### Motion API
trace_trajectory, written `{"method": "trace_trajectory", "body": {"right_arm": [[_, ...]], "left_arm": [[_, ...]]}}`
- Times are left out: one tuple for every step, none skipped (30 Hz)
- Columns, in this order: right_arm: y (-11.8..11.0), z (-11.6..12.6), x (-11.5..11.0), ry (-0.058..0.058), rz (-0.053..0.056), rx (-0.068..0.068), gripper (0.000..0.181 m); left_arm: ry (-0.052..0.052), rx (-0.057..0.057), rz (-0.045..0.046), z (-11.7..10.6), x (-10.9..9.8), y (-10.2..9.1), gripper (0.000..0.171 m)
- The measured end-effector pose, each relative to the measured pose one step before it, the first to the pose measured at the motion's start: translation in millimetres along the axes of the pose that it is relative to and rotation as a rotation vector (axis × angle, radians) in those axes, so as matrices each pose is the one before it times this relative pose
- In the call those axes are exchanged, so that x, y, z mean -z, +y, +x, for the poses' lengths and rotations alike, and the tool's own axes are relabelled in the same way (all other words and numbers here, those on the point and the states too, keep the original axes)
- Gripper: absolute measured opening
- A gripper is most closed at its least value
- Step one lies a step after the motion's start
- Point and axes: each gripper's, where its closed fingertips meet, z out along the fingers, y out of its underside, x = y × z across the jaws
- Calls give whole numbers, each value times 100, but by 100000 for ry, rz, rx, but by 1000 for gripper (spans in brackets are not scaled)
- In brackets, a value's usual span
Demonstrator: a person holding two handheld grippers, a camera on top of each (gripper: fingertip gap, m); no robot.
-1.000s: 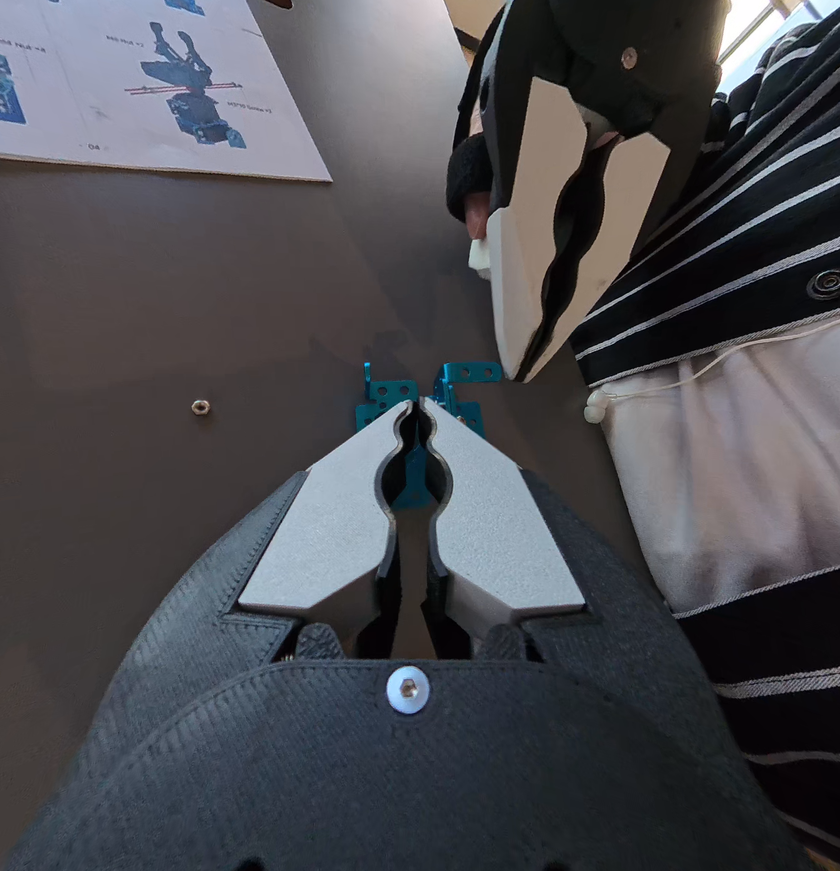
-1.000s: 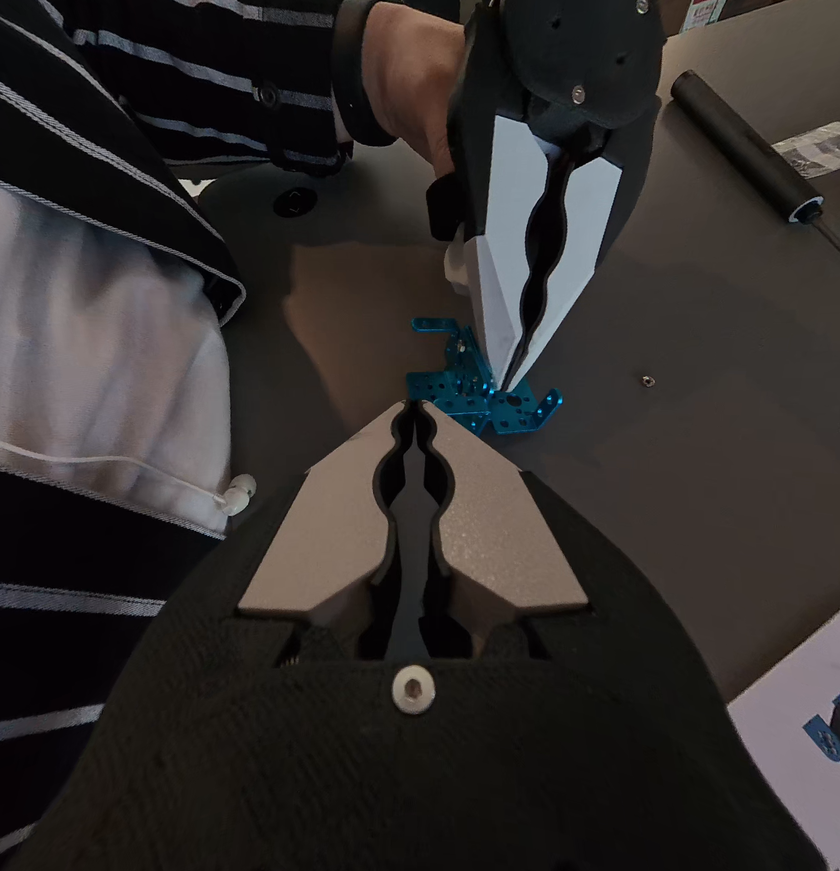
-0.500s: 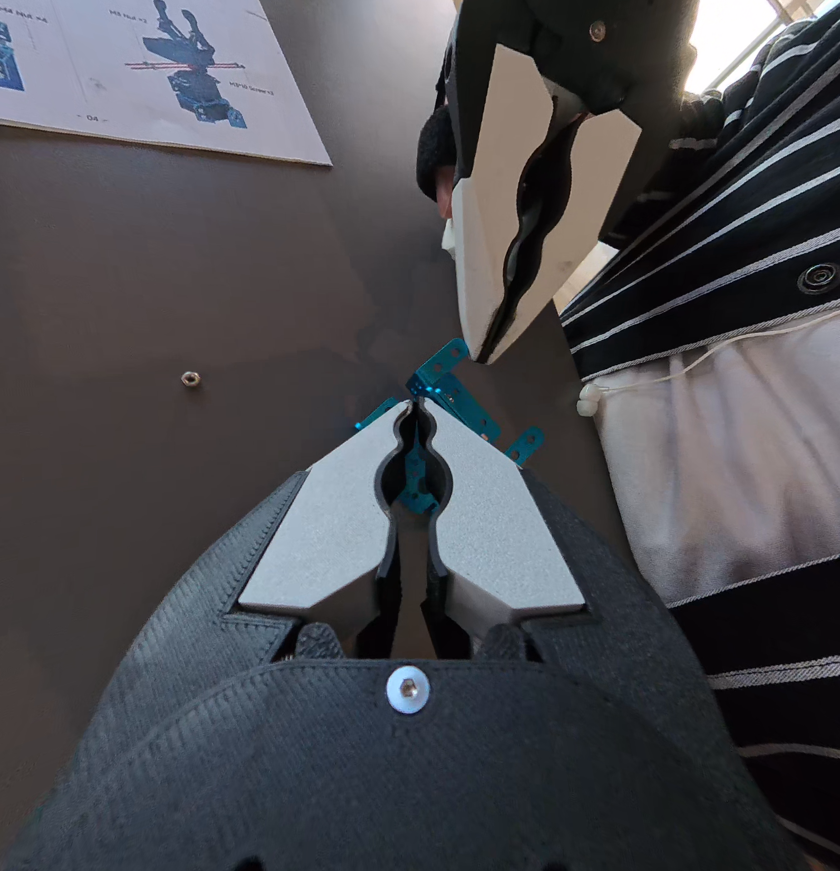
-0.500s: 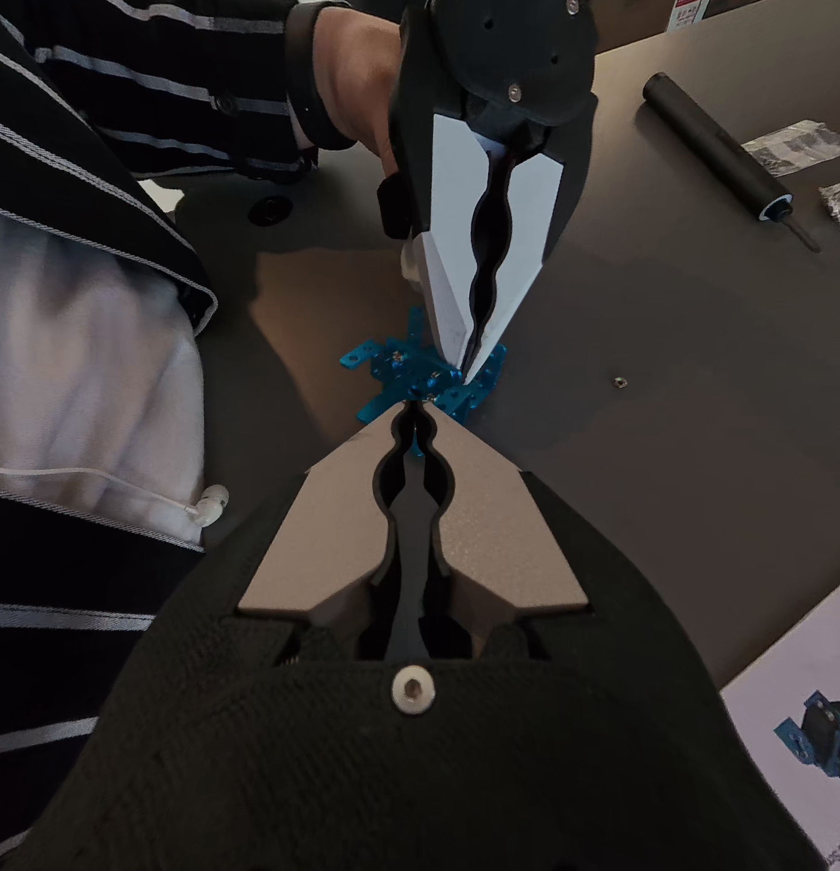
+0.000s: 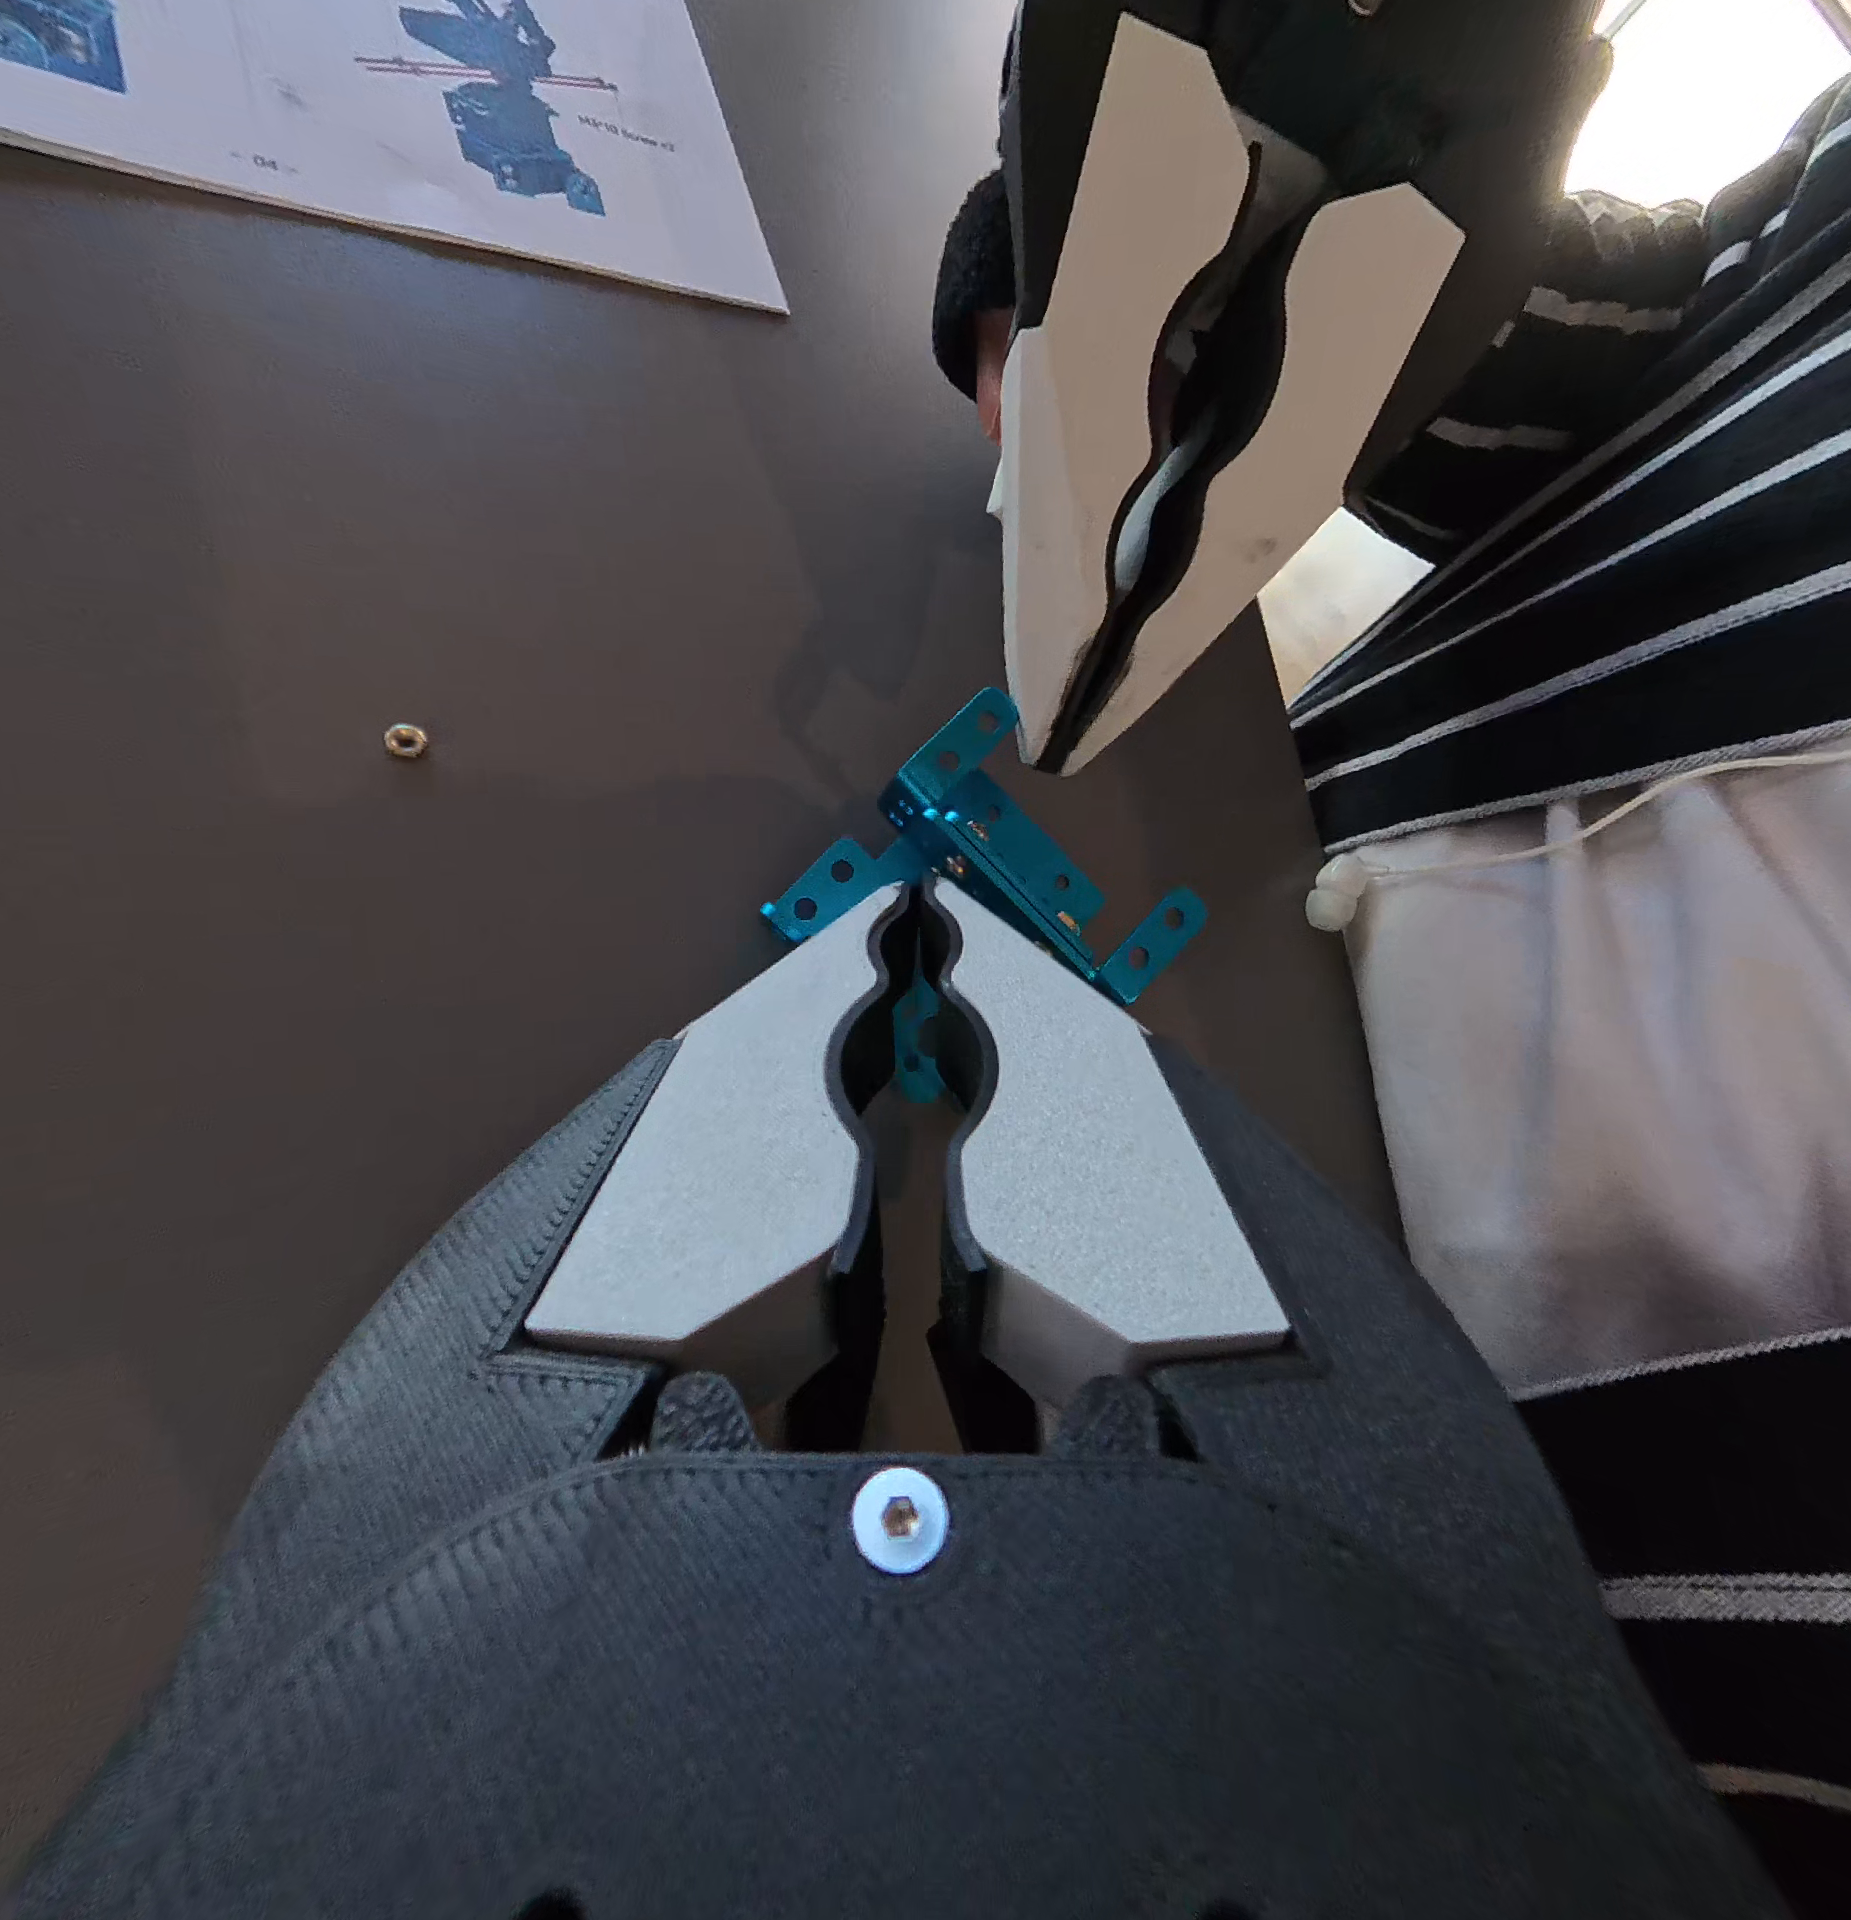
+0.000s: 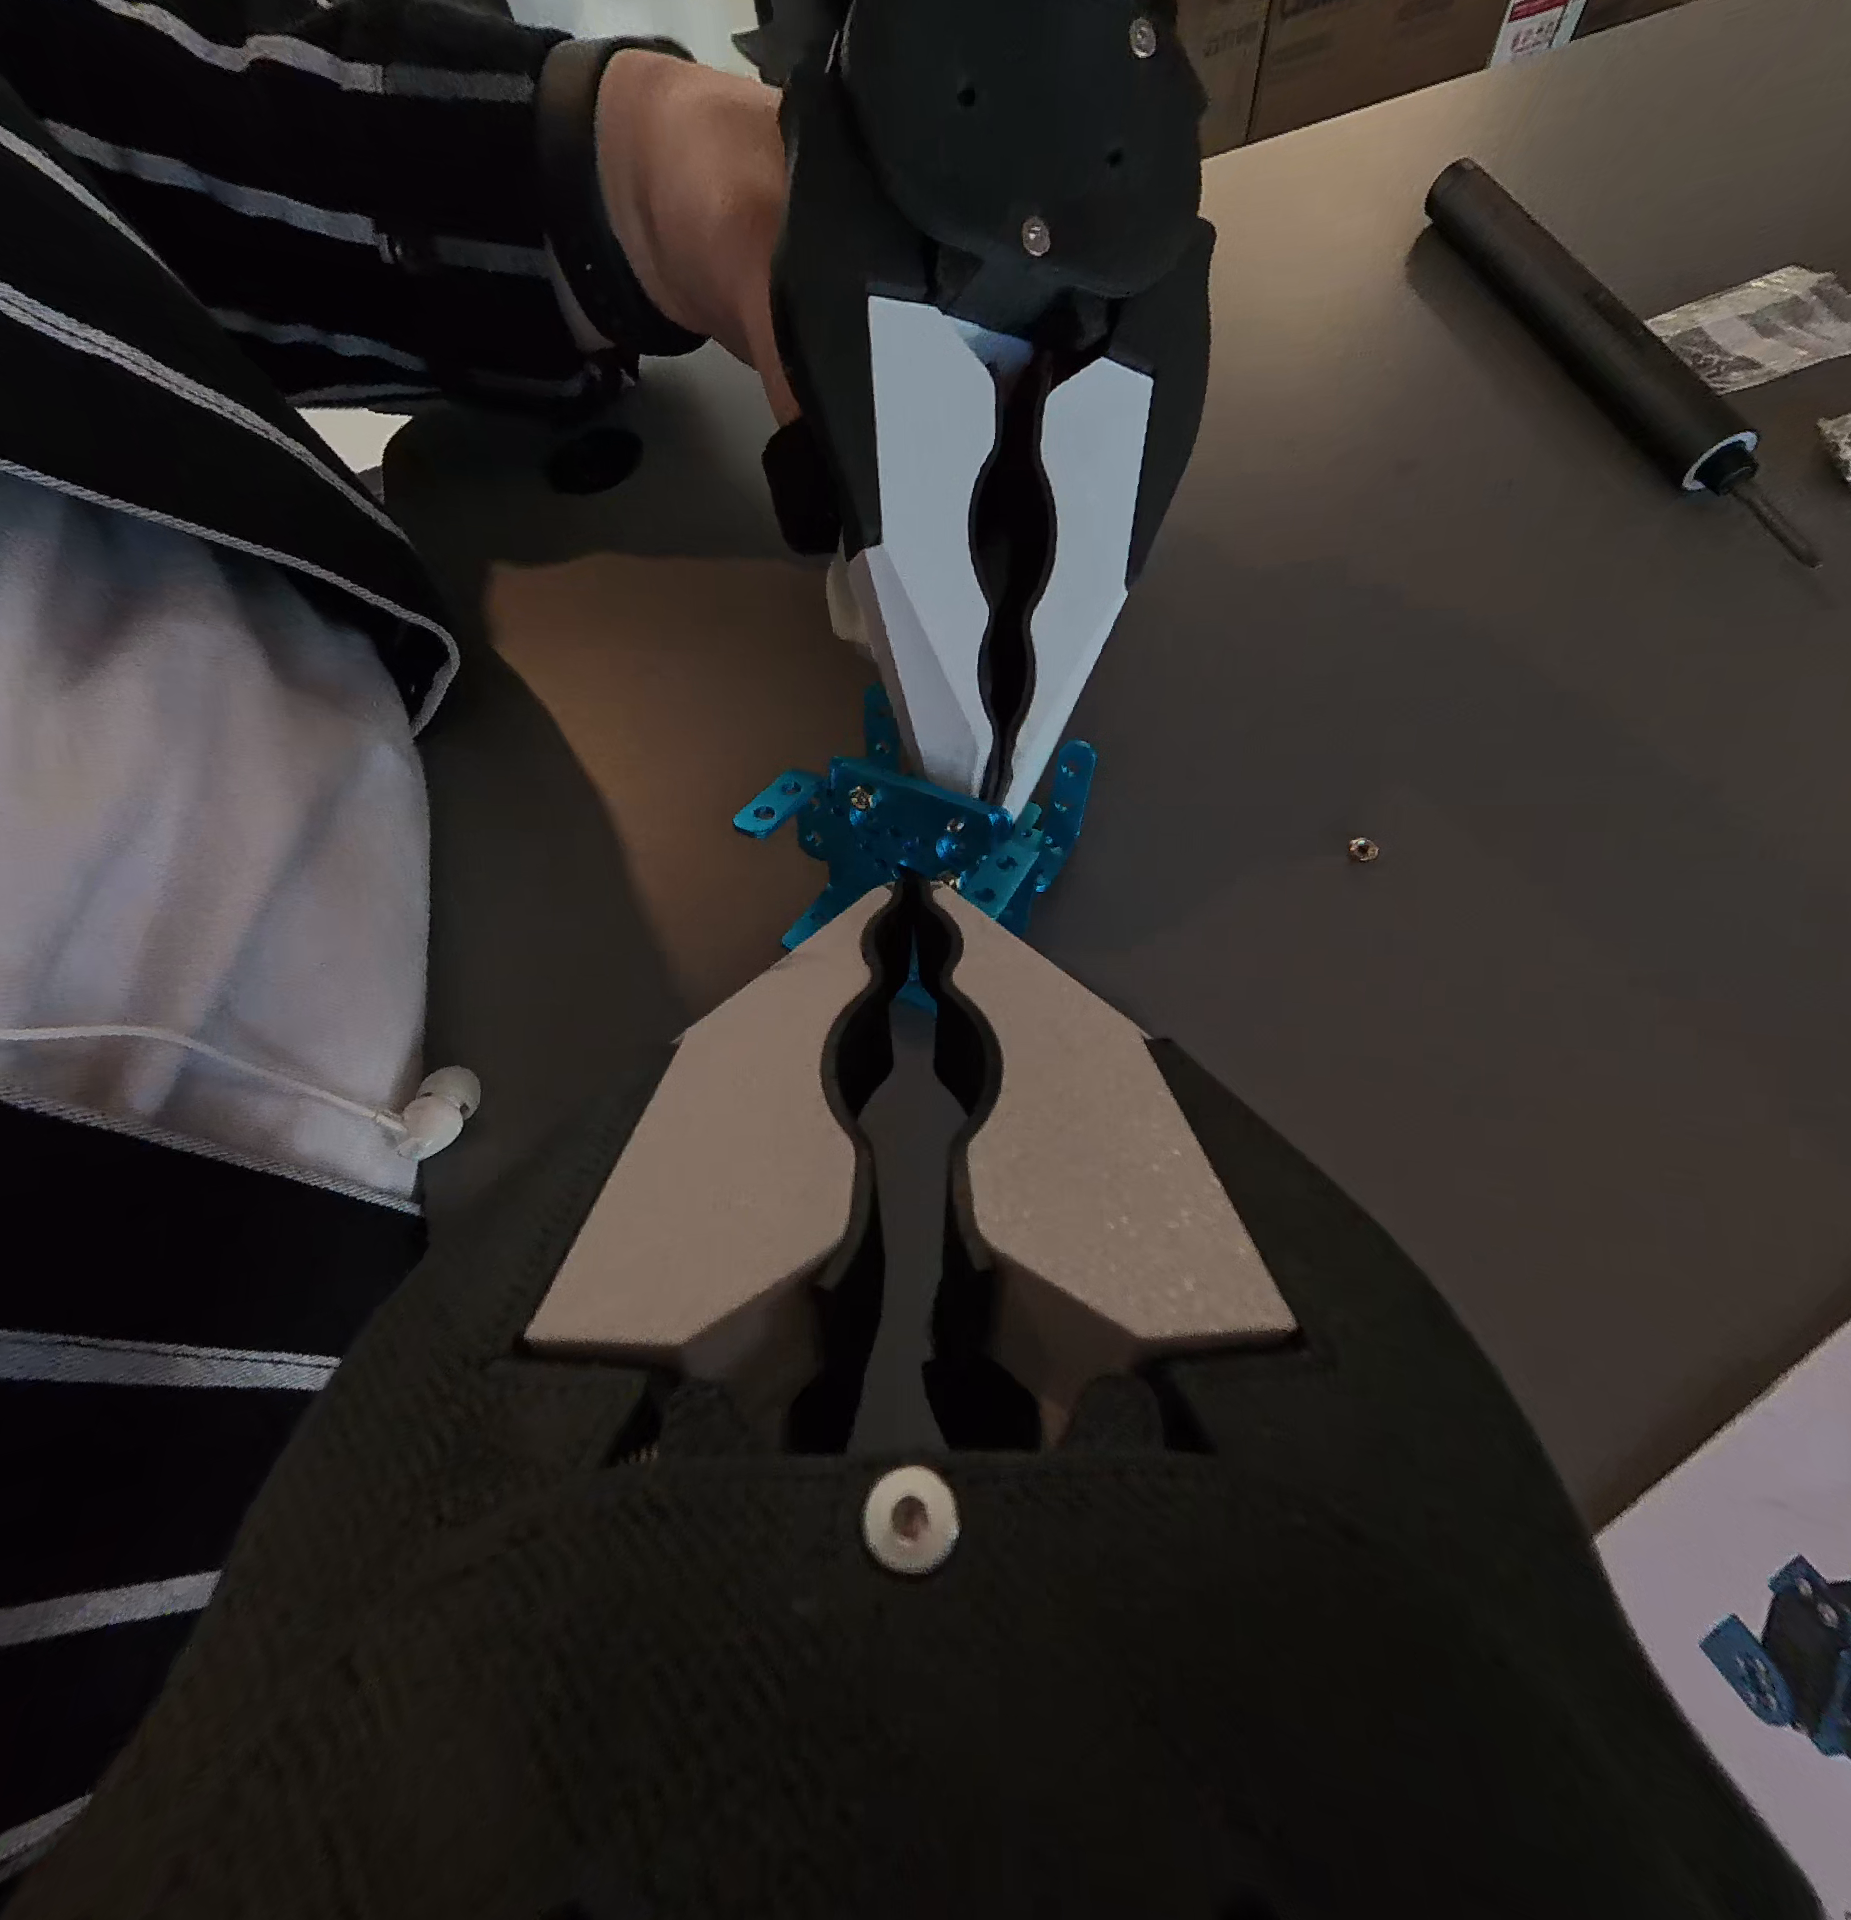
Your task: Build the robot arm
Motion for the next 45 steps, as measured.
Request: {"method": "trace_trajectory", "body": {"right_arm": [[53,84,38,448,-80,84,0],[42,78,28,207,-71,58,0],[41,92,17,173,-155,64,0],[1,117,16,248,-2,164,0],[-33,146,-1,189,78,311,0],[-33,145,-30,-71,87,234,0],[-10,211,-58,75,-166,-92,0],[6,133,-59,-387,-432,52,0],[31,20,-50,-837,-704,82,0],[55,-49,23,-896,-759,315,0],[63,-64,124,-718,-583,418,0],[29,-86,216,-868,-130,98,0],[-78,-148,315,-1508,710,-294,0],[-227,-251,425,-2548,1443,-591,1],[-313,-235,524,-2738,1665,-469,1],[-292,-46,553,-1795,1274,-374,1],[-147,225,528,-605,333,-927,1],[110,360,438,-75,-1186,-1565,1],[216,492,339,1088,-1553,-1159,2],[179,586,202,2394,-1071,-513,4],[152,324,38,1636,-849,-61,5],[115,-37,-109,-1,-433,218,6],[99,-133,-202,-217,-369,226,7],[105,-117,-266,12,-438,351,7],[123,-196,-288,-537,-681,315,8],[140,-199,-263,-615,-989,318,8],[103,-53,-210,83,-896,243,8],[-19,135,-114,1124,-179,212,9],[-52,98,-55,512,101,120,9],[-72,123,-51,434,219,-215,8],[-75,108,-73,53,132,-232,8],[-59,104,-80,104,-28,36,8],[-106,167,-70,533,32,183,7],[-93,176,-83,675,-157,330,7],[-94,105,-88,401,-323,771,7],[-80,118,-83,524,-400,1123,7],[-92,144,-70,623,-357,1020,6],[-118,153,-89,556,-289,725,6],[-101,163,-108,529,-404,465,6],[-100,141,-99,436,-454,625,6],[-106,179,-97,648,-362,884,6],[-129,178,-123,576,-189,994,6],[-97,136,-127,320,-12,824,6],[-98,130,-106,227,145,336,6],[-97,162,-79,453,338,16,7]], "left_arm": [[-654,285,596,-65,-52,-102,0],[-681,210,791,-66,-16,-128,0],[-474,103,611,-33,9,-100,0],[-319,40,373,-3,17,-52,0],[-348,190,209,-14,31,-37,0],[-291,312,30,0,30,-11,0],[-316,206,-92,17,27,14,0],[-760,148,-169,-44,26,37,0],[-751,185,-49,-46,3,5,0],[-257,115,219,18,-16,-33,0],[19,-31,470,68,-30,-66,0],[-24,28,553,55,-49,-80,0],[236,59,326,95,-63,-57,0],[189,47,171,76,-65,-38,0],[210,-14,133,71,-68,-25,0],[274,72,93,74,-78,-22,0],[333,144,-12,79,-82,7,0],[266,114,-69,67,-78,15,0],[-13,62,-67,17,-86,5,0],[-234,-37,-70,-14,-66,-4,0],[-46,-92,220,0,-52,-64,0],[36,-27,239,23,-34,-76,0],[88,79,127,4,-42,-65,0],[49,34,-4,8,-51,-52,0],[-208,-91,5,-23,-25,-53,0],[-377,-175,-3,-28,-7,-52,0],[-299,-292,-100,-8,10,-49,0],[-468,-421,-518,-19,10,27,0],[-737,-570,-304,-59,25,9,0],[-702,-473,59,-59,27,-13,0],[-541,-174,-138,-75,37,20,0],[-265,-47,-297,-58,45,36,0],[-409,-96,-101,-80,63,35,0],[-566,-338,21,-102,75,30,0],[-637,-624,195,-91,92,-6,0],[-584,-981,27,-71,72,25,0],[-601,-1200,-86,-67,63,37,0],[-699,-1329,37,-83,63,28,0],[-845,-1211,166,-98,71,19,0],[-767,-786,226,-115,74,17,0],[-755,-399,362,-132,84,7,0],[-601,-317,450,-112,66,9,0],[-487,-507,384,-76,51,42,0],[-577,-766,399,-64,44,11,0],[-1043,-1042,527,-94,26,-9,0]]}}
